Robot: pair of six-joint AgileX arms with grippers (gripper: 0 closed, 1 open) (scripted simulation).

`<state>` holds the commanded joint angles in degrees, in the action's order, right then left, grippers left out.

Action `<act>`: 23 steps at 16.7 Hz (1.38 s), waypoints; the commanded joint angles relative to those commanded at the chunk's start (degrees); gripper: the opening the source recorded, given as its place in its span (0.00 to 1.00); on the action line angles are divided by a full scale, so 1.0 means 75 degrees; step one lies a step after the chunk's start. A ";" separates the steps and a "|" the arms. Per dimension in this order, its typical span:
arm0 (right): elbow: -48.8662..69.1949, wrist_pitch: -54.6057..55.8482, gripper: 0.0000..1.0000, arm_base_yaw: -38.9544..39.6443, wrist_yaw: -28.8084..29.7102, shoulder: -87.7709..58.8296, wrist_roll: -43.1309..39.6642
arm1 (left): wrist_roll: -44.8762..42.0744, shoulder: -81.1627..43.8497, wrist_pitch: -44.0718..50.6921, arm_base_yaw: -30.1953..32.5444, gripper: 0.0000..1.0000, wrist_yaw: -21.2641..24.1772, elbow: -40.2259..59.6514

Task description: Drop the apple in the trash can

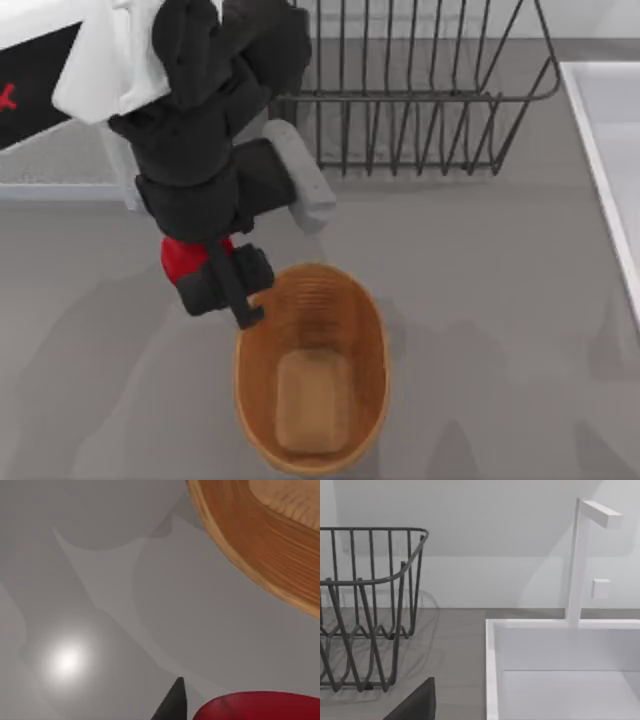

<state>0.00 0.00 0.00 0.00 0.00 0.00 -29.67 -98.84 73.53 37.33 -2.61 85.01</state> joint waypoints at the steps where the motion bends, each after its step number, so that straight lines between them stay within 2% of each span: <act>1: 0.0000 0.0000 1.00 0.0000 0.0000 0.0000 0.0000 | -0.0384 -0.0133 0.0007 0.0540 0.00 -0.0037 0.0158; 4: 0.0000 0.0000 1.00 0.0000 0.0000 0.0000 0.0000 | -0.1297 -0.0385 -0.0032 0.1690 0.00 -0.0140 0.0500; 6: 0.0000 0.0000 1.00 0.0000 0.0000 0.0000 0.0000 | -0.1612 -0.0447 -0.0067 0.2048 0.00 -0.0181 0.0601; 13: 0.0000 0.0000 1.00 0.0000 0.0000 0.0000 0.0000 | -0.1666 -0.0447 -0.0205 0.2056 0.00 -0.0181 0.0463; 19: 0.0000 0.0000 1.00 0.0000 0.0000 0.0000 0.0000 | -0.1818 -0.0716 -0.1869 0.1946 0.00 -0.0167 -0.0860; 23: 0.0000 0.0000 1.00 0.0000 0.0000 0.0000 0.0000 | -0.1851 -0.0776 -0.2127 0.1925 0.00 -0.0173 -0.1106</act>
<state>0.00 0.00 0.00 0.00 0.00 0.00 -43.55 -104.66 57.58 51.78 -3.91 76.71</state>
